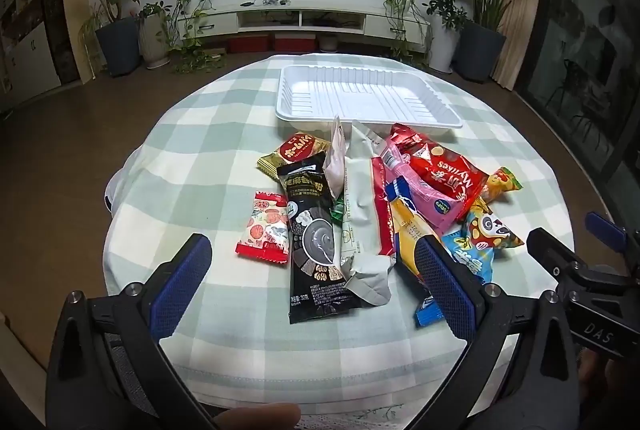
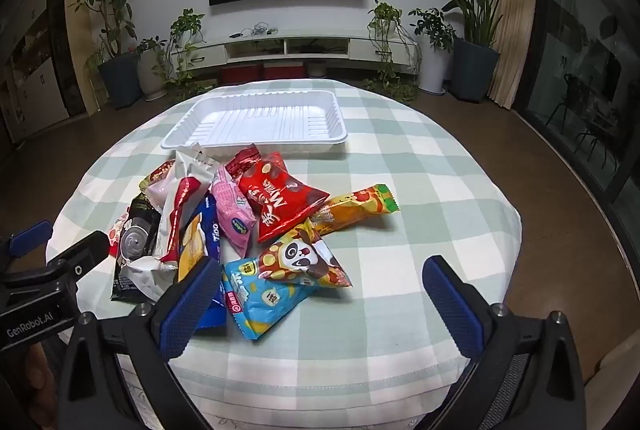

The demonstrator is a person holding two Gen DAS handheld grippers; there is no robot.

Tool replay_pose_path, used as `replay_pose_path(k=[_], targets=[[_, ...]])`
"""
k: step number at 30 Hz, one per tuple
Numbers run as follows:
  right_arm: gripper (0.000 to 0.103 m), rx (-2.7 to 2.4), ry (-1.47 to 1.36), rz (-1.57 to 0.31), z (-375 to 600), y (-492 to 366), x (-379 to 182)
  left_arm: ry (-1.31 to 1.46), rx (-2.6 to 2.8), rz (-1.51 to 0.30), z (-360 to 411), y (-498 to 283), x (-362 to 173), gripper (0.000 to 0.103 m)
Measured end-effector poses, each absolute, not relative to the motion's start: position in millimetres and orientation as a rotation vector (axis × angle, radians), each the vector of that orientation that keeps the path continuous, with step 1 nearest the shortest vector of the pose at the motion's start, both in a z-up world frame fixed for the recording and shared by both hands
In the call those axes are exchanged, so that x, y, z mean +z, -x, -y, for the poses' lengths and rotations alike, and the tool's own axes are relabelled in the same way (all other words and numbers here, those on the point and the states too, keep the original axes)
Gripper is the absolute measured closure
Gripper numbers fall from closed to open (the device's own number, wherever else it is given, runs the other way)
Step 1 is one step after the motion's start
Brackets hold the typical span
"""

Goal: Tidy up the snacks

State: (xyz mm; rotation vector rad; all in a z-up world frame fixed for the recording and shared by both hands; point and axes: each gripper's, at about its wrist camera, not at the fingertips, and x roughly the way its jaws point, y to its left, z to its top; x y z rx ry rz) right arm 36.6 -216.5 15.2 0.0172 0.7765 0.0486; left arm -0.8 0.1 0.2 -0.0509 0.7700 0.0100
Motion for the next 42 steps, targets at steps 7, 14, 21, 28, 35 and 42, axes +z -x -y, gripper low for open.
replay_pose_path(k=[7,14,21,28,35,42], targets=[[0.000,0.048,-0.017,-0.773,216.7,-36.4,14.1,0.060,0.007,-0.773,-0.6,0.7,0.3,0.000],[0.000,0.046,-0.013,-0.773,215.8,-35.6,14.1,0.063,0.005,-0.775,-1.0,0.9,0.2,0.000],[0.000,0.046,-0.012,-0.774,215.3,-35.8,13.1,0.065,0.004,-0.776,-4.1,2.9,3.5,0.000],[0.000,0.046,-0.012,-0.776,214.8,-35.9,13.0,0.068,0.002,-0.777,-3.1,1.7,0.8,0.000],[0.000,0.049,-0.010,-0.778,212.2,-34.1,10.5,0.069,0.002,-0.778,-2.6,1.8,0.0,0.000],[0.000,0.048,-0.010,-0.781,209.3,-35.3,8.8,0.070,0.001,-0.780,-3.1,2.1,-0.2,0.000]])
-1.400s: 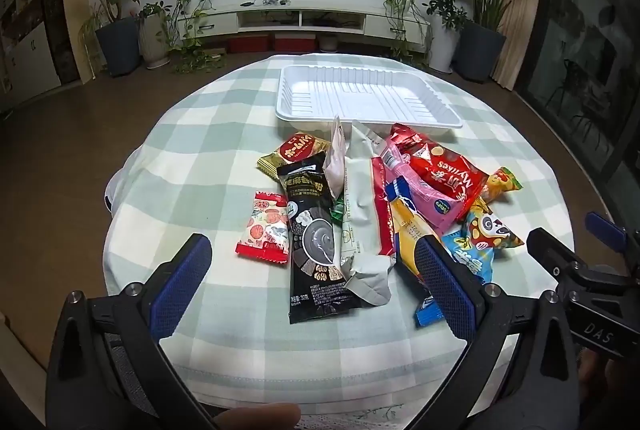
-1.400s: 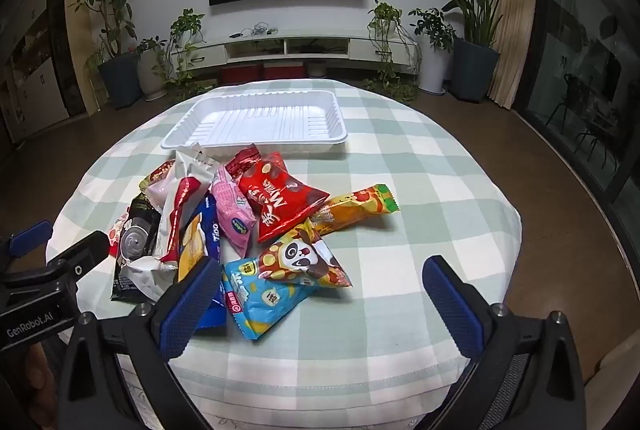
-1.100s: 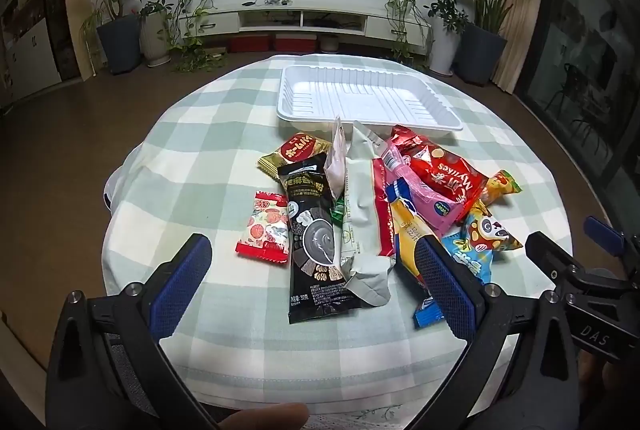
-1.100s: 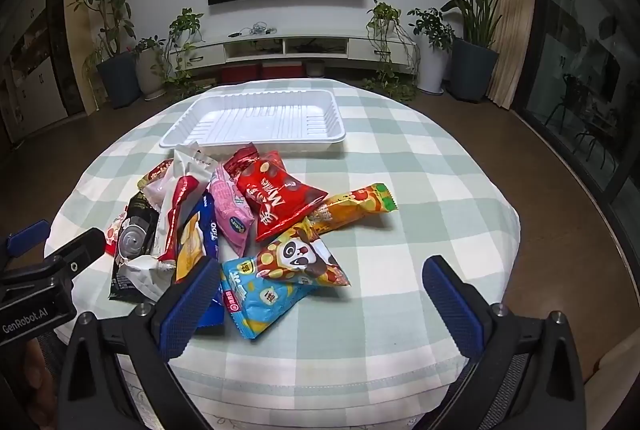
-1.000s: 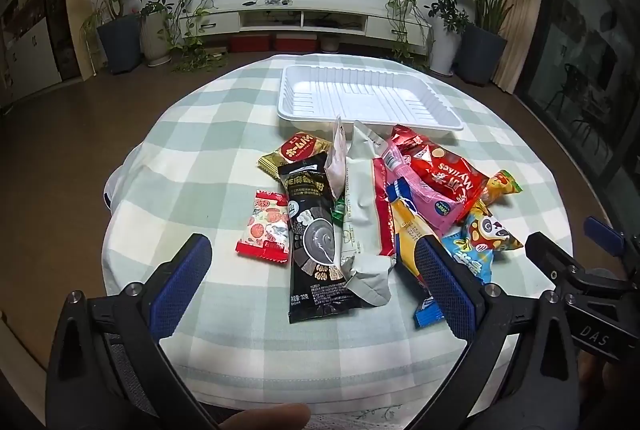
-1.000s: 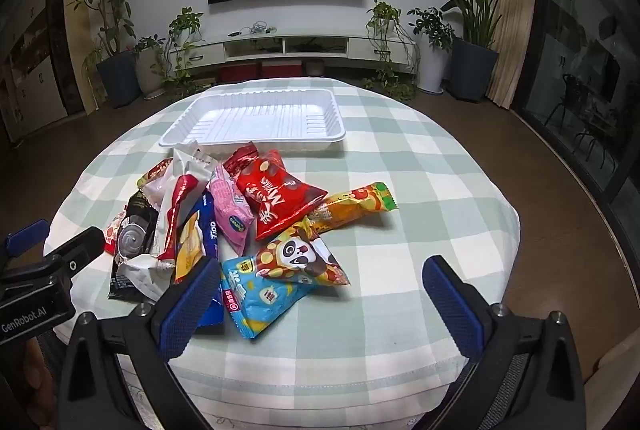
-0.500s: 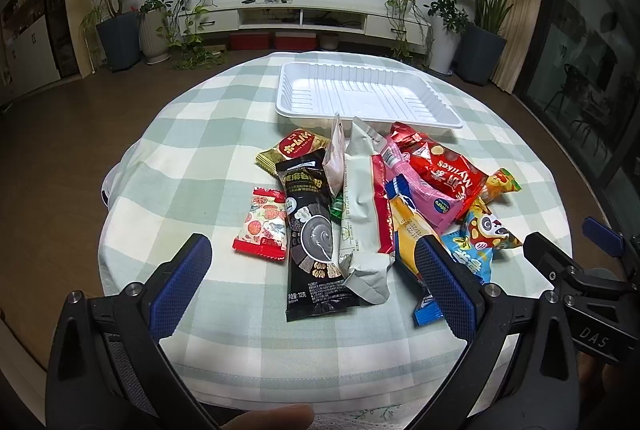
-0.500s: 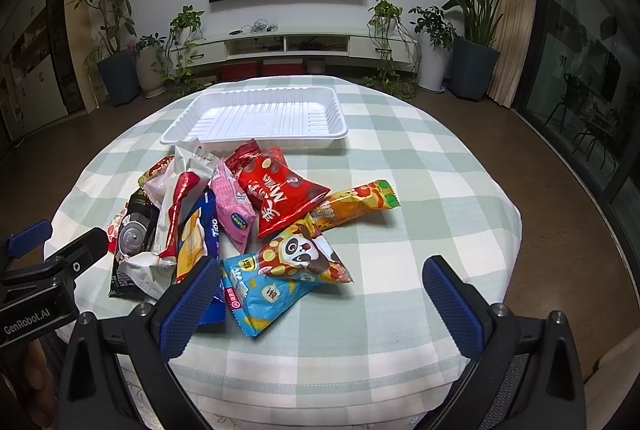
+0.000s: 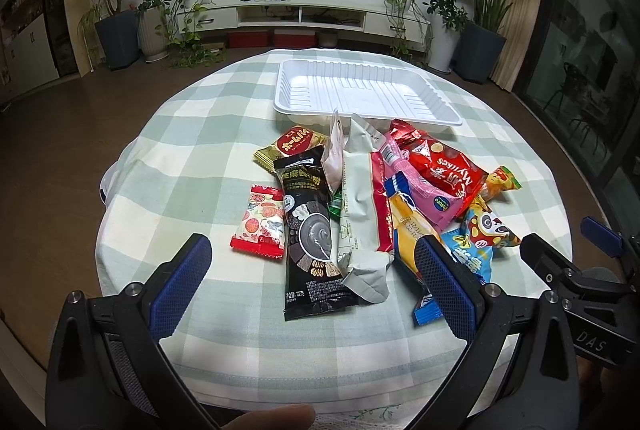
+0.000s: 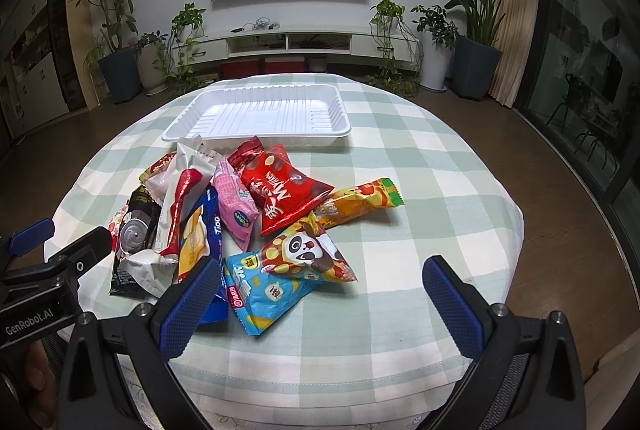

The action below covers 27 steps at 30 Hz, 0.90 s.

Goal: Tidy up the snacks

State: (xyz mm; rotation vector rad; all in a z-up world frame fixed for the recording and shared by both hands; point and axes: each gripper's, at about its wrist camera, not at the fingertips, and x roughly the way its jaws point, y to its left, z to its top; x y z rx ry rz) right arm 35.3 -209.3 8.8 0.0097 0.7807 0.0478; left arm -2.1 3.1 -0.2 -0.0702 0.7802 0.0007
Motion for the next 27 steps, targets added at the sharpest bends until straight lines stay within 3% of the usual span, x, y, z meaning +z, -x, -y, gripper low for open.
replay_pose_path(k=[27], targets=[[0.000,0.048,-0.007,-0.786,210,-36,9,0.073,0.002,-0.787,6,3,-12,0.000]])
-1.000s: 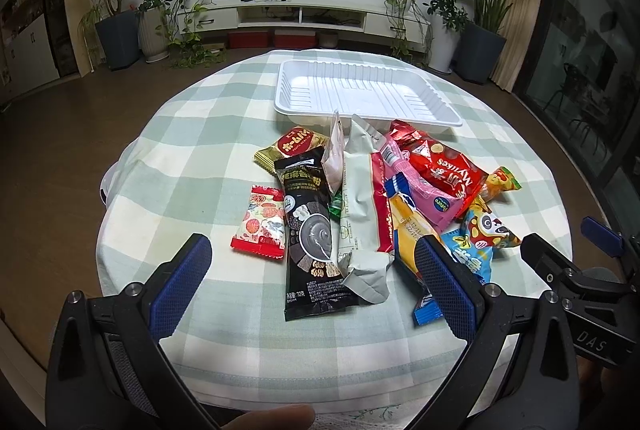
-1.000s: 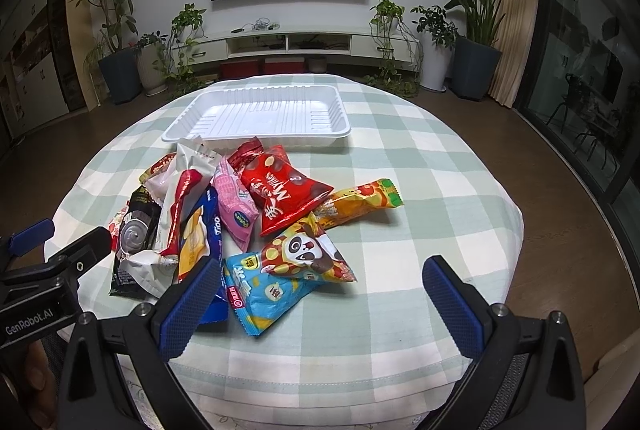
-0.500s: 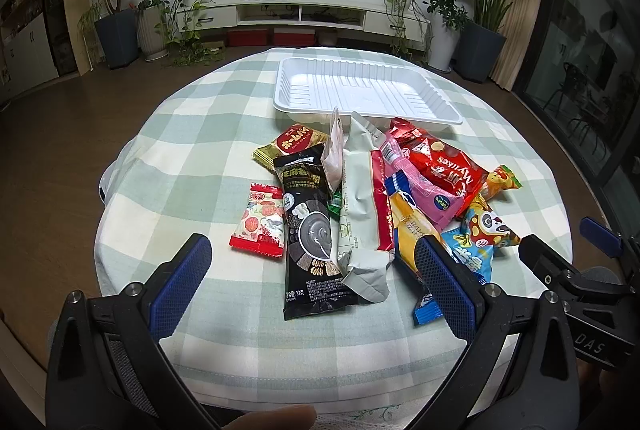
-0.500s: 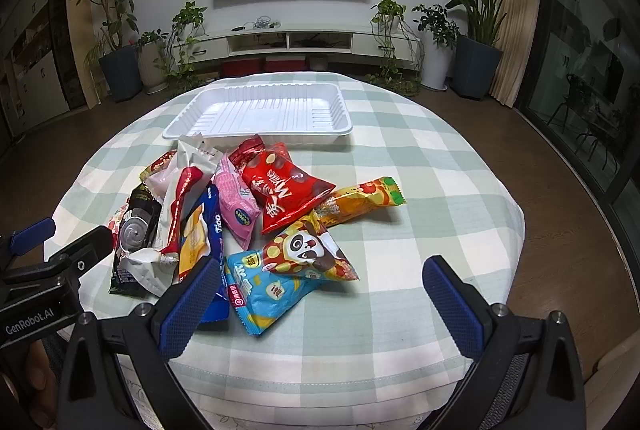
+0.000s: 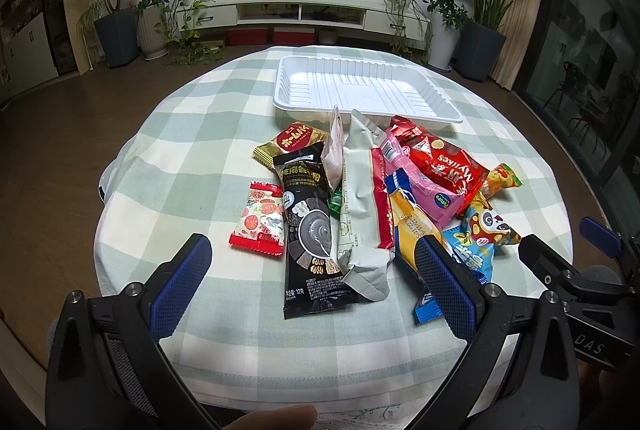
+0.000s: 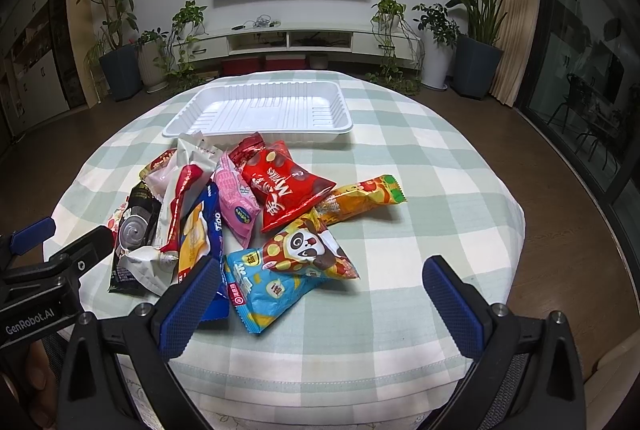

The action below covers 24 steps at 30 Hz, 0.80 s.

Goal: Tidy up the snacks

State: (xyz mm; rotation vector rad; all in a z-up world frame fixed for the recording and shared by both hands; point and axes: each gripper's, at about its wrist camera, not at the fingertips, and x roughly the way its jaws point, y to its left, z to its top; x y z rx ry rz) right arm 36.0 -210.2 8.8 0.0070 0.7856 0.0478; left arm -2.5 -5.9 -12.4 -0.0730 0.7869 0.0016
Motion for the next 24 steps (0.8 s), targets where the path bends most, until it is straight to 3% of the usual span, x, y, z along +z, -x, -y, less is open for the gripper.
replay_pose_path(k=[24], targets=[[0.000,0.048,-0.006,-0.792,208.7,-34.7,6.9,0.075,0.000,-0.793,5.9,1.8,-15.9,0.000]])
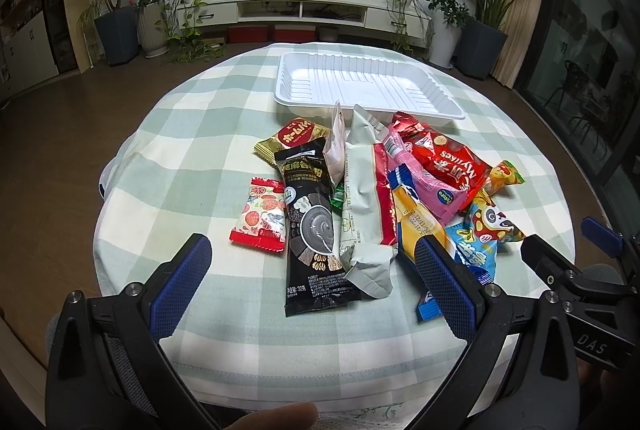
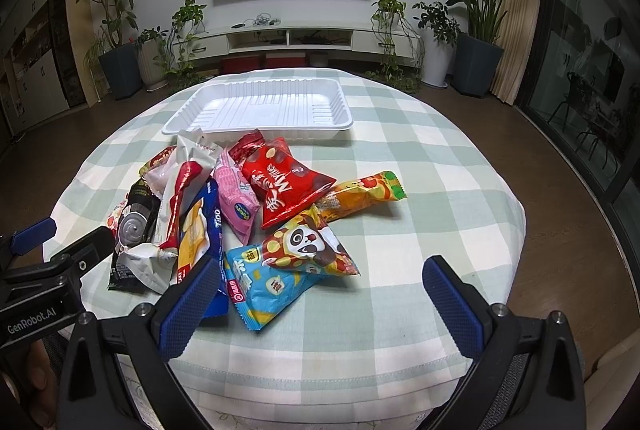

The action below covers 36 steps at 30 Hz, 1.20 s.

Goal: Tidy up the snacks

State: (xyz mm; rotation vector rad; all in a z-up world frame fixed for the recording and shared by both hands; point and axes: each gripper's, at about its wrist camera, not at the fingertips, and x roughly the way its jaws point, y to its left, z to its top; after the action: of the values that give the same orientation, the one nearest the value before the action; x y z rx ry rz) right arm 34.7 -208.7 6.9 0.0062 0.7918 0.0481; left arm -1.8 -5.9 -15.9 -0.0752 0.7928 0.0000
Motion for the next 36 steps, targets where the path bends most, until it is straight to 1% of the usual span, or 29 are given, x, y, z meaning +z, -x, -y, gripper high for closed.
replay_pose_path(k=[11,14,18,20,22,24,27,31,32,35,36], targets=[[0.000,0.056,-0.010,-0.796,207,-33,5,0.115,-0.011,-0.805,-8,3,-24,0.000],[0.000,0.073,-0.016,-0.794,211,-29,-2,0.168,-0.102,-0.788,-19,7,-26,0.000],[0.000,0.103,-0.095,-0.787,228,-24,-1,0.252,-0.217,-0.785,-33,14,-35,0.000],[0.000,0.118,-0.158,-0.785,240,-21,1,0.221,-0.220,-0.816,-34,18,-40,0.000],[0.000,0.131,-0.202,-0.785,249,-21,3,0.179,-0.185,-0.919,-33,16,-50,0.000],[0.000,0.145,-0.230,-0.790,256,-18,-1,0.231,-0.135,-0.984,-42,9,-59,0.000],[0.000,0.168,-0.248,-0.820,259,-19,-5,0.284,-0.129,-0.997,-53,1,-60,0.000],[0.001,0.191,-0.274,-0.838,258,-25,-12,0.240,-0.132,-0.979,-48,-9,-48,0.000],[0.003,0.197,-0.278,-0.848,258,-29,-16,0.221,-0.132,-0.979,-47,-13,-45,0.000],[0.015,0.219,-0.299,-0.883,260,-33,-21,0.182,-0.147,-0.993,-44,-33,-42,0.002],[0.018,0.223,-0.299,-0.886,259,-35,-21,0.181,-0.155,-1.005,-43,-40,-42,0.008]])
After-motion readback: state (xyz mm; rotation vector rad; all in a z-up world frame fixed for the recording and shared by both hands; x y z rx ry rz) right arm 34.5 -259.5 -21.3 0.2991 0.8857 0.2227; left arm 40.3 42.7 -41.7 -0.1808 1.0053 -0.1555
